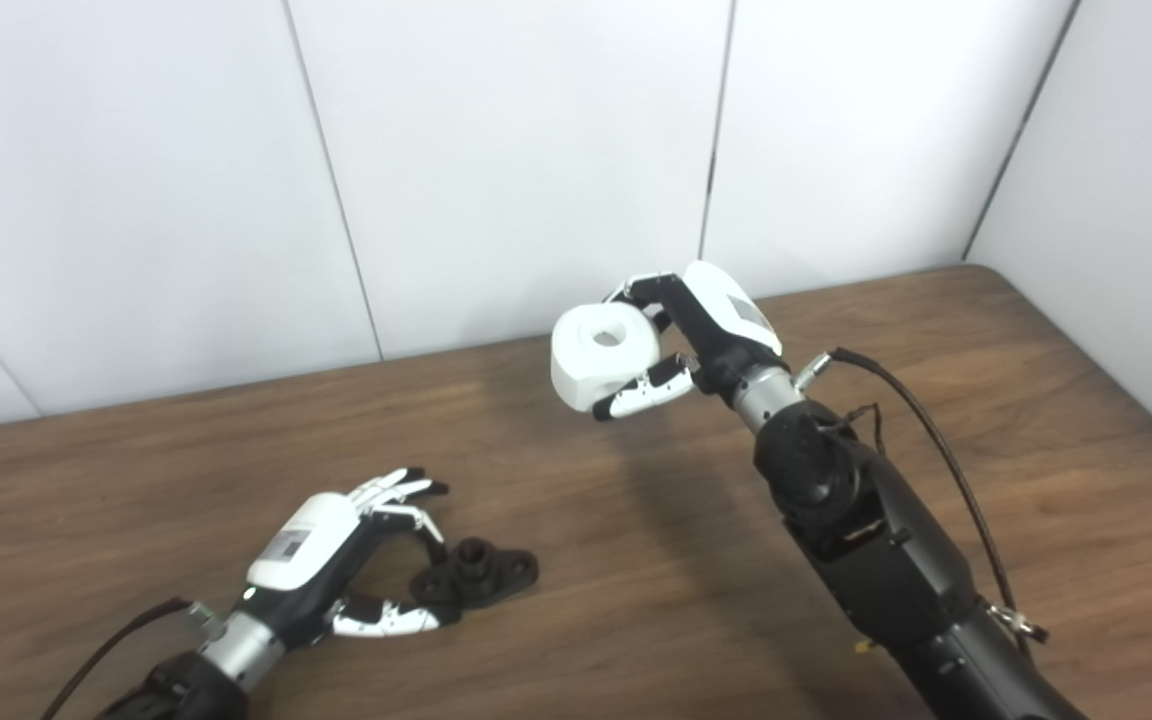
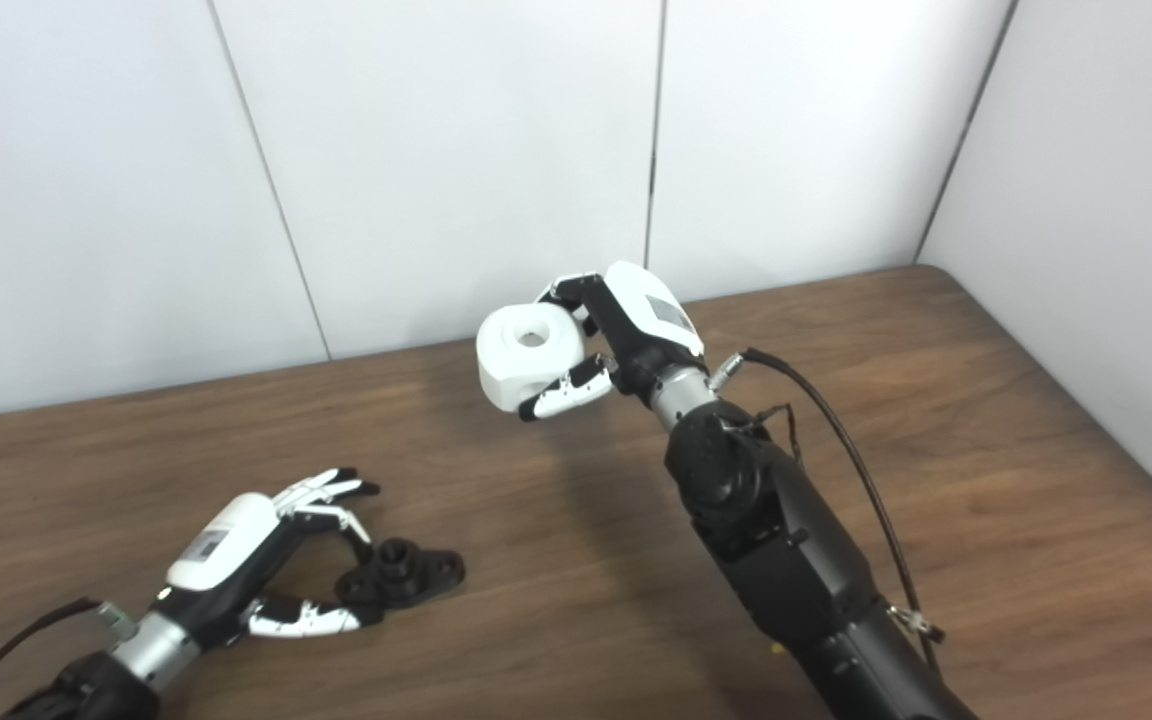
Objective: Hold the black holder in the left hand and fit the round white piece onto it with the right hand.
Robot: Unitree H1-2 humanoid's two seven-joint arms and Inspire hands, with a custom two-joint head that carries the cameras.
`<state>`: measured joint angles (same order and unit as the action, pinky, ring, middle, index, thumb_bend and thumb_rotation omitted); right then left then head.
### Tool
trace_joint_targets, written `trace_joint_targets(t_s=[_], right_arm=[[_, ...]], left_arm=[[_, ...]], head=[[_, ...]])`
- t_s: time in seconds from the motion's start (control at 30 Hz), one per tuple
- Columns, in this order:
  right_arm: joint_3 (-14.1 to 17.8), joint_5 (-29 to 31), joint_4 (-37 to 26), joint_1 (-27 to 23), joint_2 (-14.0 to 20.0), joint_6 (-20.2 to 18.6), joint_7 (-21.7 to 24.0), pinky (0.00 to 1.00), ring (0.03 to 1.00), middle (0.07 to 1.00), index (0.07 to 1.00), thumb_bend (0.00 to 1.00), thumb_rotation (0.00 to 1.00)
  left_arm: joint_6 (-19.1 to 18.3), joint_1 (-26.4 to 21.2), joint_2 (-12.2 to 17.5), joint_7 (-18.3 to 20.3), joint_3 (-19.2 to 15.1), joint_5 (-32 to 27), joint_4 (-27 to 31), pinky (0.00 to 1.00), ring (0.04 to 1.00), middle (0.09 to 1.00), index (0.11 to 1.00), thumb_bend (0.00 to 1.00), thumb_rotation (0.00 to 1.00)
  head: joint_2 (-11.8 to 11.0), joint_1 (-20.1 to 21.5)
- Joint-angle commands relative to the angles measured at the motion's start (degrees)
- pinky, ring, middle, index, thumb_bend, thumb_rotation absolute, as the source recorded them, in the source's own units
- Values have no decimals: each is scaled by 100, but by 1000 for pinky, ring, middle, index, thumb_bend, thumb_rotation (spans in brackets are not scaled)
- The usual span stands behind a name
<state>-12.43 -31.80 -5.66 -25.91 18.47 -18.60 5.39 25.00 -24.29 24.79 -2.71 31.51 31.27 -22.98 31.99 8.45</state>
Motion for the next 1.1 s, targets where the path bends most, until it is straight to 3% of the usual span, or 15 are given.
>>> trace_joint_targets(t_s=[0.0,0.2,0.33,0.6,1.07], right_arm=[[-27,1,-257,-117,-35,160,80,629,738,727,481,521,136],[-145,25,-385,36,-158,253,236,646,738,720,480,523,135],[-241,21,-470,146,-290,184,377,647,743,729,480,523,132],[-357,72,-510,227,-359,335,574,622,738,731,480,521,133],[-388,219,-551,124,-390,521,696,592,728,717,479,521,134]], left_arm=[[-402,337,31,532,368,706,-415,927,947,873,484,524,57],[-617,332,-50,711,388,683,-279,974,966,890,485,524,58],[-574,276,-136,563,432,753,-388,951,958,886,484,524,61],[-851,218,-216,814,480,671,-223,981,980,907,484,524,62],[-962,196,-285,737,569,624,-193,986,973,899,485,524,59]], head=[[9,3],[119,-329],[192,-535],[293,-905],[395,-1170]])
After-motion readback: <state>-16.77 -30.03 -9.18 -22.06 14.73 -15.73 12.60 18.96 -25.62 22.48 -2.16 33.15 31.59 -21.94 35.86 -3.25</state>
